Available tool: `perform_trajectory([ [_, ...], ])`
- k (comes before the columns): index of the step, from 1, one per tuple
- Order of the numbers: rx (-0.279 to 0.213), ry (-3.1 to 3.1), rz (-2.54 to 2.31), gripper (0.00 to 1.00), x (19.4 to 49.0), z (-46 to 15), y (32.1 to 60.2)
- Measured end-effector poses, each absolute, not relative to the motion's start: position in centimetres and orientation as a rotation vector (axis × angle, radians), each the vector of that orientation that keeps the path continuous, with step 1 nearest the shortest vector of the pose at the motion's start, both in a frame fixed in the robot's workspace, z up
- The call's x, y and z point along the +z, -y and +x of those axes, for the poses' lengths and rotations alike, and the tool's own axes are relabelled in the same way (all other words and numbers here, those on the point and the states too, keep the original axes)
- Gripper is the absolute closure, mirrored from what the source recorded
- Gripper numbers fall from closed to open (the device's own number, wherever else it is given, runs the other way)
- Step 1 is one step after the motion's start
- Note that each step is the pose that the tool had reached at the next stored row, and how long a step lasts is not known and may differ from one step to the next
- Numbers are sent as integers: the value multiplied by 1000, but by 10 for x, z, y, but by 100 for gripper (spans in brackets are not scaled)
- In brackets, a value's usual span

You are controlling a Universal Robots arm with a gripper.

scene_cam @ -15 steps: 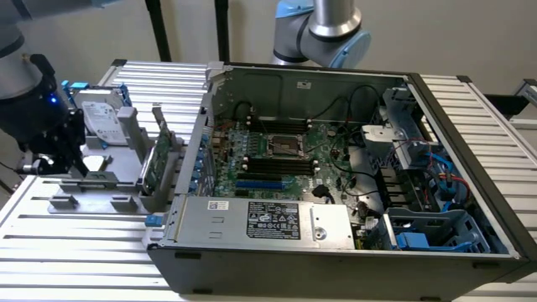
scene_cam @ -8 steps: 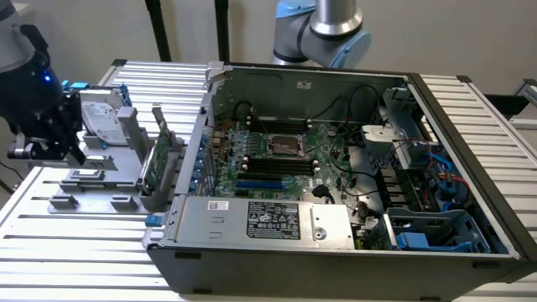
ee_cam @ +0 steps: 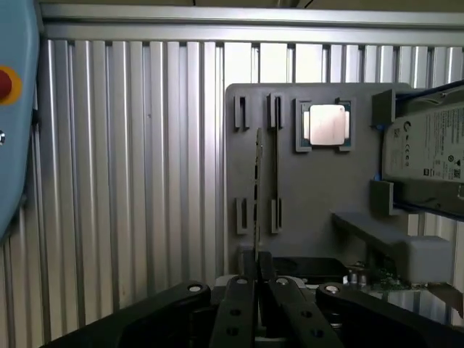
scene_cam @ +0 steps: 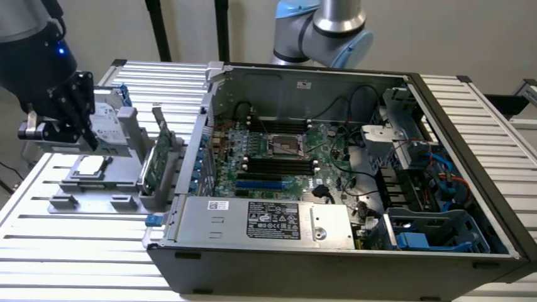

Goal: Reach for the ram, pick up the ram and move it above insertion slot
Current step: 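Pick up the ram and move it above insertion slot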

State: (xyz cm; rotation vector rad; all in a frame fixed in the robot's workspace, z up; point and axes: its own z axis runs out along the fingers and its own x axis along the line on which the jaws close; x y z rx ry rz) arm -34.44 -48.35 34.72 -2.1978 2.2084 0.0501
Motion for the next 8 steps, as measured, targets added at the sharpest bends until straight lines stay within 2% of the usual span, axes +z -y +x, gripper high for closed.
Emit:
perform_trajectory([
  [8, 66, -2201, -2191, 87, 382, -308, 486],
])
